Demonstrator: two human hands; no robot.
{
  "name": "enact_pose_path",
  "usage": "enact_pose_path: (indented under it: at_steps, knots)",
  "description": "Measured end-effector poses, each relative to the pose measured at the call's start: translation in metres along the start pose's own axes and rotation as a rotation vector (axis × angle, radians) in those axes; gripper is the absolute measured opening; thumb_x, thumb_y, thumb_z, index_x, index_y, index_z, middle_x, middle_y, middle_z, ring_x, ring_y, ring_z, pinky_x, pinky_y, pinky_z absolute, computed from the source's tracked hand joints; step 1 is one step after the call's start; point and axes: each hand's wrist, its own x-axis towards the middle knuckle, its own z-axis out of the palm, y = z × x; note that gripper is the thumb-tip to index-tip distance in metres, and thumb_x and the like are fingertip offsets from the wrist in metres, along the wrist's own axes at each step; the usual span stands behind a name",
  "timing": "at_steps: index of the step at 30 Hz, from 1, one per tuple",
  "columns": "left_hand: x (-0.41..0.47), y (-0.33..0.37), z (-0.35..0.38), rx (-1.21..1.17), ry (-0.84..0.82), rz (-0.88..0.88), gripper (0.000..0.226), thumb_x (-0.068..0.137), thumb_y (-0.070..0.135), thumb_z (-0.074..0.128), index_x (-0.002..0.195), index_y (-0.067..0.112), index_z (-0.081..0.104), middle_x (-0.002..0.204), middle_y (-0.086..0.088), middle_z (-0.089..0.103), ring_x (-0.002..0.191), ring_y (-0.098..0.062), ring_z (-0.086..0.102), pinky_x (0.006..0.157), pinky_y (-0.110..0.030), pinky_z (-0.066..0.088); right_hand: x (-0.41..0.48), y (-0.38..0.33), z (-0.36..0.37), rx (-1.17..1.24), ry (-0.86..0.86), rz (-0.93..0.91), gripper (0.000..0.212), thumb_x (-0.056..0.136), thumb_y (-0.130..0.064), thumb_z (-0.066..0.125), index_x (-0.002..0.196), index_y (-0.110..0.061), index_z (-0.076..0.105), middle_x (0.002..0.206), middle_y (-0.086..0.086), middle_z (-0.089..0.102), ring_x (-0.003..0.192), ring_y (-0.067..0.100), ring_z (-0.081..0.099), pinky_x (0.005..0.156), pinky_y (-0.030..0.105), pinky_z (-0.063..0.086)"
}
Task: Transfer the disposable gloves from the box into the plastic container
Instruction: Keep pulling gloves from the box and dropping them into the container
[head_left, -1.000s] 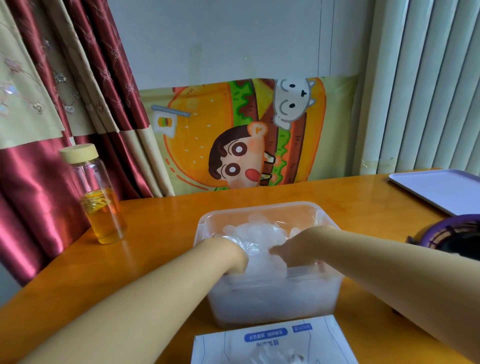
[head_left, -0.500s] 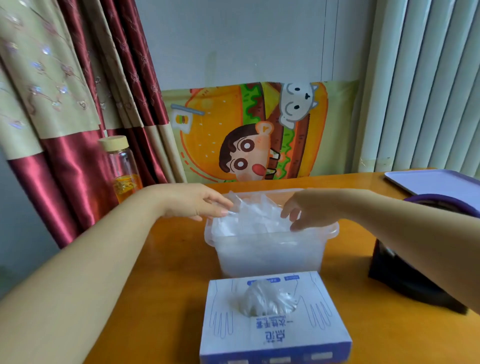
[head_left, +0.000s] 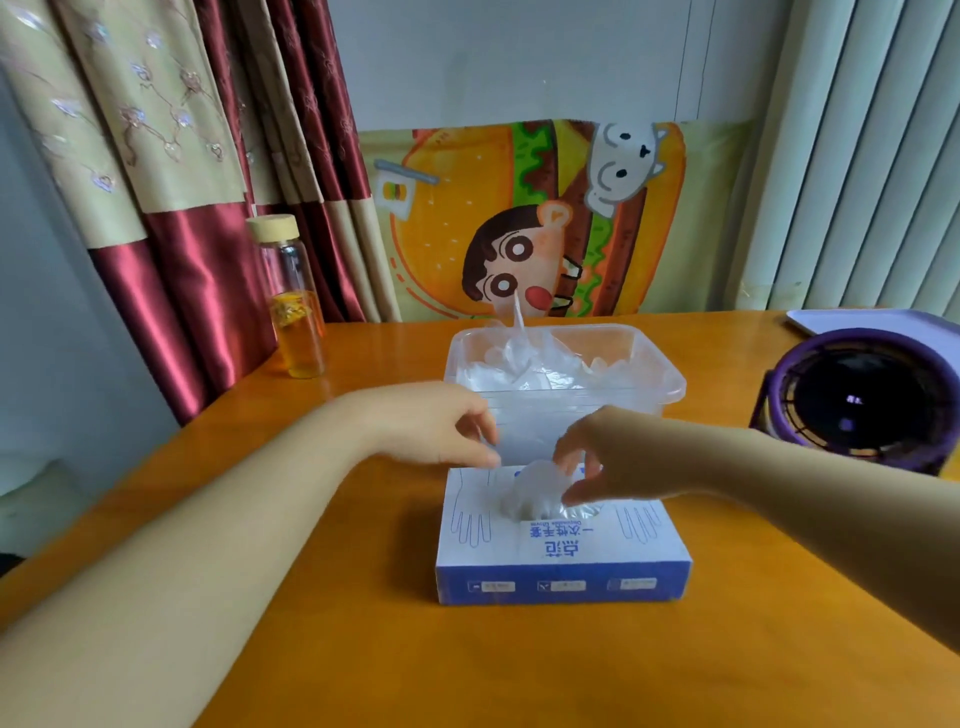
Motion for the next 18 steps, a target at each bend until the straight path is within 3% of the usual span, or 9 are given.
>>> enact_pose_path:
  at_steps: [2,4,8,13,18]
  knots:
    - [0.003,0.009,0.018,0.032,-0.087,0.035,0.052,0.084,0.046,0.067,0.131,0.028,0.051,0.119,0.012,0.058,0.098,-0.005,0.057,0.089,-0.024,0.049,0.001,-0.004,0.003,0.008,0.048,0.002,0.028,0.09,-0.035,0.06,0.112,-0.018,0.067,0.113,-0.005,0.066,0.085,0.004,0.054,0.076,0.01,0.039]
    - [0.009,0.011,0.037,0.083,-0.112,0.072,0.058,0.083,0.044,0.069,0.134,0.024,0.049,0.127,0.009,0.056,0.105,-0.009,0.056,0.088,-0.025,0.049,0.003,-0.006,0.0,0.046,0.079,0.019,0.025,0.091,-0.034,0.059,0.107,-0.017,0.069,0.109,-0.004,0.068,0.086,0.009,0.057,0.081,0.018,0.047]
    - [0.019,0.008,0.049,0.12,-0.092,0.066,0.053,0.081,0.047,0.07,0.126,0.022,0.057,0.12,0.006,0.061,0.101,-0.012,0.058,0.084,-0.028,0.051,0.001,-0.007,-0.006,-0.001,0.088,0.034,0.028,0.091,-0.035,0.058,0.109,-0.017,0.069,0.109,-0.003,0.067,0.085,0.009,0.057,0.085,0.022,0.05]
    - [0.02,0.008,0.052,0.145,-0.079,0.067,0.061,0.082,0.05,0.068,0.134,0.025,0.049,0.126,0.005,0.056,0.106,-0.015,0.058,0.085,-0.026,0.05,0.0,-0.012,-0.014,-0.04,0.134,0.018,0.028,0.092,-0.039,0.053,0.107,-0.018,0.064,0.107,-0.001,0.064,0.091,0.015,0.06,0.085,0.03,0.053]
    - [0.021,0.007,0.051,0.185,-0.093,0.057,0.066,0.083,0.055,0.065,0.137,0.024,0.045,0.128,0.002,0.053,0.105,-0.016,0.057,0.089,-0.03,0.051,0.001,-0.024,-0.033,-0.055,0.296,-0.081,0.023,0.096,-0.035,0.049,0.103,-0.016,0.06,0.099,0.001,0.064,0.084,0.018,0.059,0.079,0.033,0.051]
